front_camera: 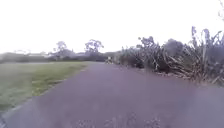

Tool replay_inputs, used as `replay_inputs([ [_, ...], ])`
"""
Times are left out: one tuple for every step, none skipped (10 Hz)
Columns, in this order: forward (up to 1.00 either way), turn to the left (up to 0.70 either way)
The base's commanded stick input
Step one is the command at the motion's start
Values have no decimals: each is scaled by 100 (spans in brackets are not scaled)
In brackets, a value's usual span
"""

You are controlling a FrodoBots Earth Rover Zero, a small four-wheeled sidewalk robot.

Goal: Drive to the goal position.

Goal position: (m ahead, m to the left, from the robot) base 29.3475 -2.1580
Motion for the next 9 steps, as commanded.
replay_inputs([
  [70, 0],
  [70, 0],
  [70, 0],
  [70, 0],
  [70, 0],
  [70, 0],
  [70, 0],
  [70, 0],
  [70, 0],
])
